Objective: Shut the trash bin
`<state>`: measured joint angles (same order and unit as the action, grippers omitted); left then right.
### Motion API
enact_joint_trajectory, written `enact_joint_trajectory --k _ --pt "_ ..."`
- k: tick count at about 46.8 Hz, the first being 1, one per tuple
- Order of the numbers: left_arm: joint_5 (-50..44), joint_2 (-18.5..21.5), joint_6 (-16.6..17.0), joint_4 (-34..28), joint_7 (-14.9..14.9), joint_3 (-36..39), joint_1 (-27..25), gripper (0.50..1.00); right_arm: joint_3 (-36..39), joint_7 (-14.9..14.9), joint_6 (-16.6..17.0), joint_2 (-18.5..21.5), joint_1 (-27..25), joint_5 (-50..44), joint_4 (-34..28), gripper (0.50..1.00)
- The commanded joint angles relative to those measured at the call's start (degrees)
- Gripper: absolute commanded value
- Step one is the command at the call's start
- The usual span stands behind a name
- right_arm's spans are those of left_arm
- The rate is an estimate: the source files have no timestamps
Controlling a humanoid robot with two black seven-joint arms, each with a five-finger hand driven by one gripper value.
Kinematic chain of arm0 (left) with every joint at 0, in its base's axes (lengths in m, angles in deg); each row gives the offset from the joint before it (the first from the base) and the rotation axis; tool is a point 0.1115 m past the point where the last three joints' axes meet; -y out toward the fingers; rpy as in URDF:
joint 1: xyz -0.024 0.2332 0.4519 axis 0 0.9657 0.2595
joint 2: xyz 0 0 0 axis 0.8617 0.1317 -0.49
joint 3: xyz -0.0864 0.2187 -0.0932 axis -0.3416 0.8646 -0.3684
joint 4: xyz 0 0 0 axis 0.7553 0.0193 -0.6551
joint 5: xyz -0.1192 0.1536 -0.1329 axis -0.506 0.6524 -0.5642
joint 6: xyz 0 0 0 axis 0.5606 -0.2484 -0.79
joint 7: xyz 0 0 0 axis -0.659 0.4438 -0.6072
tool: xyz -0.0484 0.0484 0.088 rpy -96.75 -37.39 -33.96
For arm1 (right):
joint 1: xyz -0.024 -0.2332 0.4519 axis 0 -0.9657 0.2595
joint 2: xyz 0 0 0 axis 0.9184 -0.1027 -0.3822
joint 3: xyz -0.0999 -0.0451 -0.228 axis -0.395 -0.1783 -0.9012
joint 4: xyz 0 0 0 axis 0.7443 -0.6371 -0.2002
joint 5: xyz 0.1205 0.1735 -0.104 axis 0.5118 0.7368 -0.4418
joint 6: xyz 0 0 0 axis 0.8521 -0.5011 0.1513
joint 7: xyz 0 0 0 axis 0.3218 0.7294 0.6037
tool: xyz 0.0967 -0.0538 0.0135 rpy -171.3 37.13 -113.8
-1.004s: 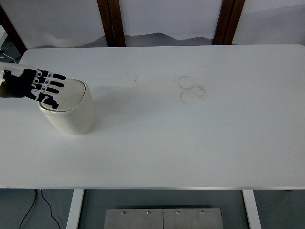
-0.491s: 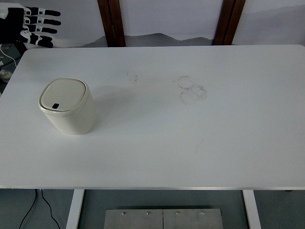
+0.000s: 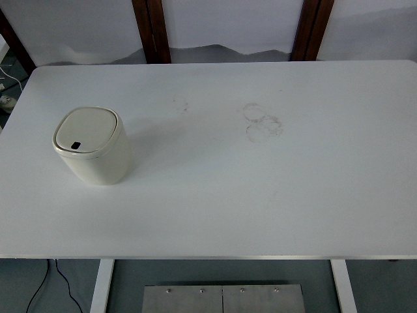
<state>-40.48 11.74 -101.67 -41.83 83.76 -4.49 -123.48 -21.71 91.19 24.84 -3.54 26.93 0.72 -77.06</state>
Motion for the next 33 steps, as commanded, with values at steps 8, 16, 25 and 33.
enact_joint_trajectory --k 8,16,25,33 --pt "-4.9 -0.2 0.0 4.8 3.8 -4.2 7.0 1.0 0.0 0.0 0.0 0.0 0.0 0.0 0.0 0.995" --pt "-9.9 -0.1 0.0 5.8 4.4 -6.7 12.3 1.0 0.0 0.0 0.0 0.0 0.0 0.0 0.0 0.995" --pt "-16.9 -0.1 0.0 7.0 4.4 -7.9 17.8 1.0 -0.1 0.0 0.0 0.0 0.0 0.0 0.0 0.995" --pt "-21.2 -0.4 -0.2 7.1 4.4 -8.7 21.9 1.0 -0.1 0.0 0.0 0.0 -0.1 0.0 0.0 0.995"
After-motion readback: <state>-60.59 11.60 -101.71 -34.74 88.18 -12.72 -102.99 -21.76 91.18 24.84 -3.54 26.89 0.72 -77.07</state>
